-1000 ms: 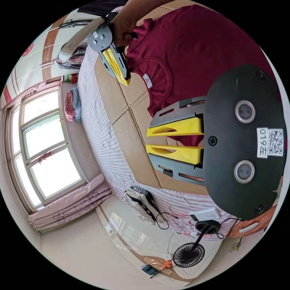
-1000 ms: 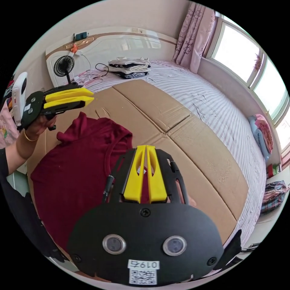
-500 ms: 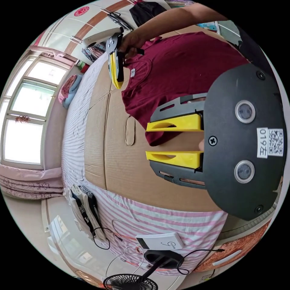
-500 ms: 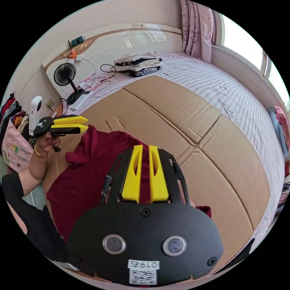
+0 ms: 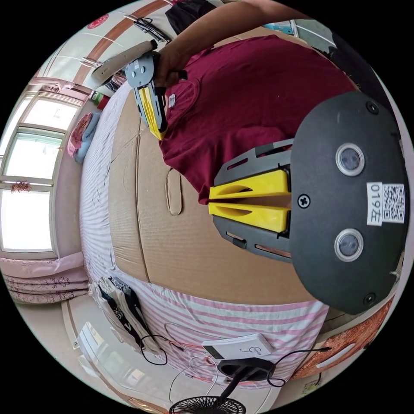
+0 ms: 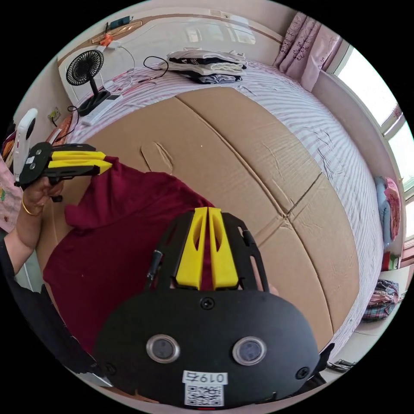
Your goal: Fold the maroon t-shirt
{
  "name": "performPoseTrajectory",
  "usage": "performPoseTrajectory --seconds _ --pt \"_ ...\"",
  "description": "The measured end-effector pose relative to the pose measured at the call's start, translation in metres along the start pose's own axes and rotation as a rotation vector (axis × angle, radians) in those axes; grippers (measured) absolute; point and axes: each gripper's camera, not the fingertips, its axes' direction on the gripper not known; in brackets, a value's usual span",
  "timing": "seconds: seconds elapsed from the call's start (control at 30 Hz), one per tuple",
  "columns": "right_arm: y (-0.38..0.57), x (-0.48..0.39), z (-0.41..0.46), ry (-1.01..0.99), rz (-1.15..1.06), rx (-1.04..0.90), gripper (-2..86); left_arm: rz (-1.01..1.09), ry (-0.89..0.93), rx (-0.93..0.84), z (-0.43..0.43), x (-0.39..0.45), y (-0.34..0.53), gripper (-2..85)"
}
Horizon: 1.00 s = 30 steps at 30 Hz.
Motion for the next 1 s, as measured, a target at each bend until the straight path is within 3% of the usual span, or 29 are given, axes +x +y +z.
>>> performPoseTrajectory --seconds 0.33,0.43,0.53,0.63,0.8,1.0 --pt "-0.015 -0.006 0.003 0.024 0.051 0.000 0.2 -0.011 -0.086 -0.007 0.011 0.002 0.012 1.3" --pt "-0.015 -0.004 -0.018 0.070 0.104 0.079 1.6 0.003 -0.088 -0.016 0.016 0.007 0.014 1.3" --pt "-0.019 -0.017 -0.036 -0.030 0.064 0.168 0.0 -0.001 -0.082 -0.017 0.019 0.007 0.016 1.3" --pt "-0.035 -0.043 -0.024 -0.088 -0.017 0.115 -0.6 -0.006 -0.073 -0.014 0.022 0.007 0.019 1.4" --pt "-0.051 -0.079 0.009 0.015 -0.074 0.038 -0.1 -0.004 -0.083 -0.008 0.026 0.010 0.025 1.2" --pt "-0.057 -0.083 0.018 -0.030 -0.069 0.033 5.7 0.017 -0.123 -0.007 0.031 0.019 0.031 1.0"
